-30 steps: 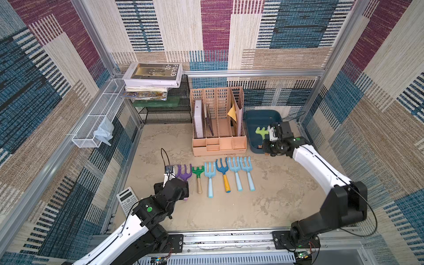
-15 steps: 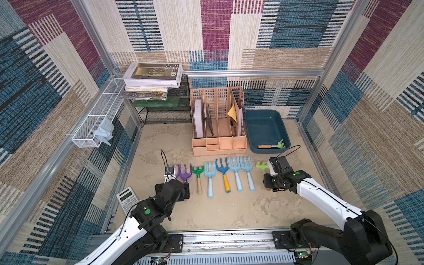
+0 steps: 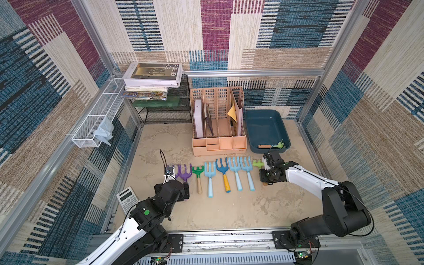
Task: Take the hand rake out of the storage box
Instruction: Place the rake at the center of the board, then adjust the rake in the storage box.
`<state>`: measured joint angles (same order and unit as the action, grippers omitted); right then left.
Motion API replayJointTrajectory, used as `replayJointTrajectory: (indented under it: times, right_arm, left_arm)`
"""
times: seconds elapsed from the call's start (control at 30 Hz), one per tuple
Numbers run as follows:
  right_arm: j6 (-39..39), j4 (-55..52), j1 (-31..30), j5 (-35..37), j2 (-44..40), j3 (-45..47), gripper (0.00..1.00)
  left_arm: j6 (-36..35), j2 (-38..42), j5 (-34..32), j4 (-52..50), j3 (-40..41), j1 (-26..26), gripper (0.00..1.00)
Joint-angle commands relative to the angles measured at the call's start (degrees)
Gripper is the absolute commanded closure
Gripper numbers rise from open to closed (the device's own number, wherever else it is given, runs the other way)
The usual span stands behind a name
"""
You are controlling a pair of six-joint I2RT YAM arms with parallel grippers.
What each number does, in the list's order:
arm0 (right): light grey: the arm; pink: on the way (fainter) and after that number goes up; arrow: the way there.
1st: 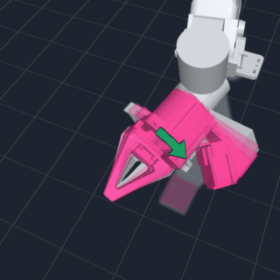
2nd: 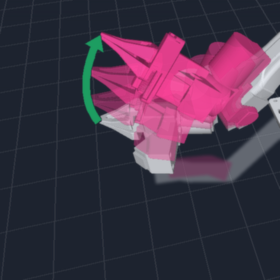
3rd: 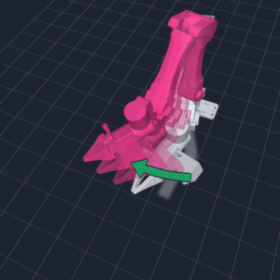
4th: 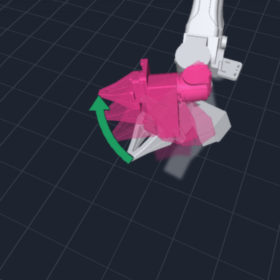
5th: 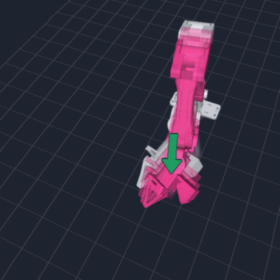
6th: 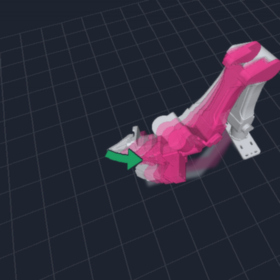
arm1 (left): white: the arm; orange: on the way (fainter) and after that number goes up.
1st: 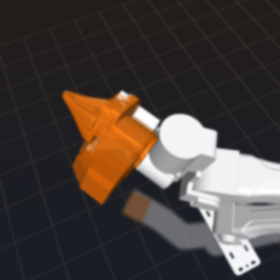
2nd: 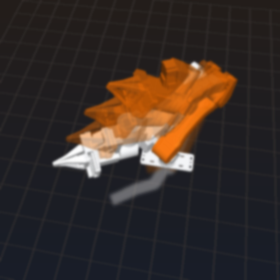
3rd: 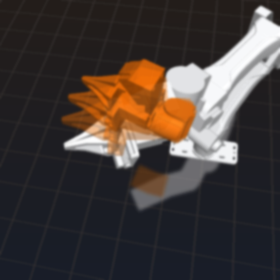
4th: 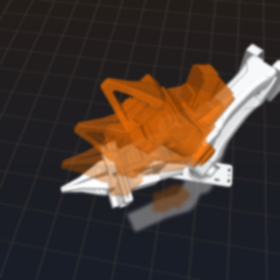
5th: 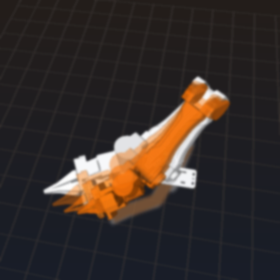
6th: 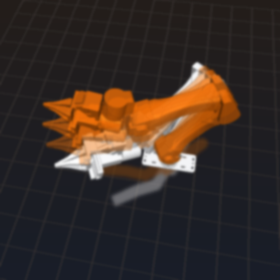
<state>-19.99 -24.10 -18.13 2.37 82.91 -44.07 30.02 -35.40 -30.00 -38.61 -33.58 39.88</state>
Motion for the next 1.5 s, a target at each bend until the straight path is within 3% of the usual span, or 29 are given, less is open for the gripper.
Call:
replayJointTrajectory:
  times: [0.0, 0.37, 0.77, 0.87, 0.93, 1.0, 1.07, 1.17, 1.47]
  right_arm:
    - [1.0, 2.0, 1.6, -1.6, -0.6, 1.3, 0.81]
    - [2.7, 3.1, 0.6, -0.7, 4.4, -0.4, 0.79]
    - [2.7, 0.2, -0.2, 1.2, 3.5, -1.4, 0.44]
    - [2.4, -2.8, -1.6, 2.6, 0.0, -4.0, 0.38]
    - [2.4, -4.4, -2.5, 3.3, -3.0, -7.2, 0.31]
    - [2.7, -5.2, -2.7, 3.9, -5.0, -10.6, 0.15]
    - [3.3, -5.4, -2.5, 4.6, -5.3, -13.8, 0.12]
    - [3.9, -5.6, -1.5, 5.3, -2.3, -19.5, 0.1]
    - [9.4, -8.9, 7.0, 4.3, 19.5, -37.4, 0.15]
  left_arm:
    - [0.1, -0.3, -0.1, 0.9, 0.1, -0.1, 0.01]
    - [0.1, 0.2, 0.1, 0.8, 0.2, -0.1, 0.01]
    - [0.1, 0.0, 0.1, 0.9, 0.3, -0.1, 0.01]
    - [0.1, -0.1, 0.2, 1.1, 0.3, -0.1, 0.01]
    - [0.0, -0.3, 0.3, 1.2, 0.3, -0.1, 0.01]
    - [0.0, -0.5, 0.2, 1.2, 0.2, -0.1, 0.01]
    - [0.0, -0.7, 0.3, 1.2, 0.1, -0.1, 0.01]
    - [0.0, -0.7, 0.6, 1.3, 0.1, -0.1, 0.01]
    - [-0.1, 0.0, 0.9, 1.3, 0.3, -0.1, 0.01]
